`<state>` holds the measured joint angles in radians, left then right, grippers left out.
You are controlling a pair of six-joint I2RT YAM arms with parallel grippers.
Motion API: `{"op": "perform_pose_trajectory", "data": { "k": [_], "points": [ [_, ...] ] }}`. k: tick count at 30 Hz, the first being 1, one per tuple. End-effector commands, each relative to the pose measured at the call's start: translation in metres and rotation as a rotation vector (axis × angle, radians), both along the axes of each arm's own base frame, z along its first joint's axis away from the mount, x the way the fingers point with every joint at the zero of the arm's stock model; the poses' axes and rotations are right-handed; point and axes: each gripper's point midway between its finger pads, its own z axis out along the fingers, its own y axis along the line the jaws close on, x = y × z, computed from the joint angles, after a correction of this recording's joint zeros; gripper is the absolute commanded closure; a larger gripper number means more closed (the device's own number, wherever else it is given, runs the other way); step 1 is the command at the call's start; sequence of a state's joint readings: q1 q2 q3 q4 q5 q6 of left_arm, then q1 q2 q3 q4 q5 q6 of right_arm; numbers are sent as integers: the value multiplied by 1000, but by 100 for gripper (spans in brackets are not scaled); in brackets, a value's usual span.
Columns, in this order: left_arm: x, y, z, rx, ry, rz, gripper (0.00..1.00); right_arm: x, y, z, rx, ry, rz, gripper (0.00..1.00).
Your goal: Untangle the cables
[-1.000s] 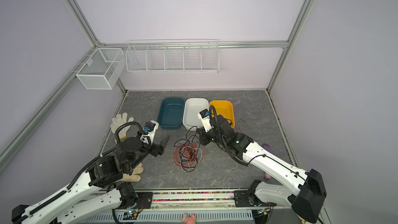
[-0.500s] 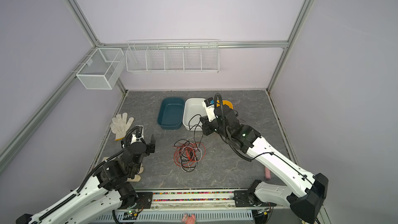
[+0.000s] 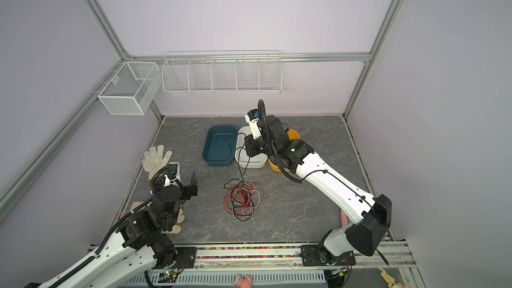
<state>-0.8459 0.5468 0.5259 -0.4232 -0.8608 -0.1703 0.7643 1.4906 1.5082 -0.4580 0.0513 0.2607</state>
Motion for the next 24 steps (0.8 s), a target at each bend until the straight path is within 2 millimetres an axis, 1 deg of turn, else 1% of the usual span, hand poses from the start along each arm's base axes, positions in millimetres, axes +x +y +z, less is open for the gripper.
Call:
{"op": "perform_pose_trajectory", "data": {
  "k": [1, 4, 6, 8, 11, 13, 16, 18, 21, 24],
  "points": [
    [1, 4, -1, 17, -11, 19, 1, 15, -4, 4, -21, -16, -24, 94],
    [2, 2, 1, 18, -19, 12, 1, 34, -7, 1, -19, -9, -57, 94],
    [2, 1, -1, 27, -26, 1, 1, 47, -10, -4, -16, 12, -84, 94],
    [3, -4, -3, 28, -30, -27, 1, 61, -12, -12, -6, 42, -100, 94],
    [2, -6, 5, 1, -44, -40, 1, 81, -13, -26, 10, 97, -115, 94],
    [2, -7, 2, 0, -45, -51, 1, 92, -14, -34, 22, 127, -121, 94],
    [2, -16, -4, 2, -27, -96, 1, 107, -15, -48, 36, 152, -141, 94],
    [4, -18, -5, 12, -17, -101, 1, 118, -16, -61, 36, 178, -155, 94],
    [5, -21, -9, 30, -3, -109, 1, 137, -18, -88, 18, 232, -186, 94],
    [6, -22, -10, 31, 0, -114, 1, 152, -16, -111, 13, 280, -194, 94]
  ]
}}
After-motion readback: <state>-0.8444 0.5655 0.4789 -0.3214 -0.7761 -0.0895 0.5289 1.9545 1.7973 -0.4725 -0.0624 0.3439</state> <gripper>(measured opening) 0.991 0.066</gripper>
